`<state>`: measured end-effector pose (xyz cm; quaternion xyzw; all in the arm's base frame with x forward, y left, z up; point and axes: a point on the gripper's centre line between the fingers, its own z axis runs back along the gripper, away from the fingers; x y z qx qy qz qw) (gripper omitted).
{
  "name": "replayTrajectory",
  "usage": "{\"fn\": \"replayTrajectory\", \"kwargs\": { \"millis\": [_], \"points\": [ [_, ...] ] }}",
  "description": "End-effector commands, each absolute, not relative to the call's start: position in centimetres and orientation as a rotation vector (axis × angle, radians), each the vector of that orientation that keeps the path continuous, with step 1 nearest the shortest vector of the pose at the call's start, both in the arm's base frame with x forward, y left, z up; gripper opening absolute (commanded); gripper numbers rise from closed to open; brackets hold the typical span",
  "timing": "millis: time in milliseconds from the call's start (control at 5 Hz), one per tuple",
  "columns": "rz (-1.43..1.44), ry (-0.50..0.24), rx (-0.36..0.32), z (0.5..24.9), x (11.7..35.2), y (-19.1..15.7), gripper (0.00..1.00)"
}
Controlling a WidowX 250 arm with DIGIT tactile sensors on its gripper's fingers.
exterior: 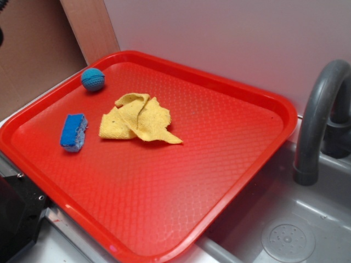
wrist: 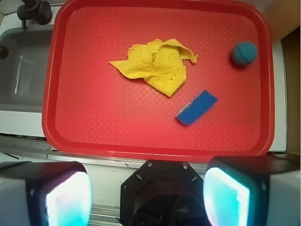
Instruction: Grab the blue ball.
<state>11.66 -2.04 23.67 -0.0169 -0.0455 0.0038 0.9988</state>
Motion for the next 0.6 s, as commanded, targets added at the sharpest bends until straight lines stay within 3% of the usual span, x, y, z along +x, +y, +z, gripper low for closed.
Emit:
{"fn": "replayTrajectory", "kwargs": {
  "millis": [0,200,400],
  "points": [
    [0.008,-0.091,-0.034,23.7,11.7,-2.0,1.0],
    [0.264,-0.077,-0.13,23.4,13.4,-0.2,1.0],
    [0.514,-0.107,-0.182,22.8,14.7,1.3,1.0]
  ]
}}
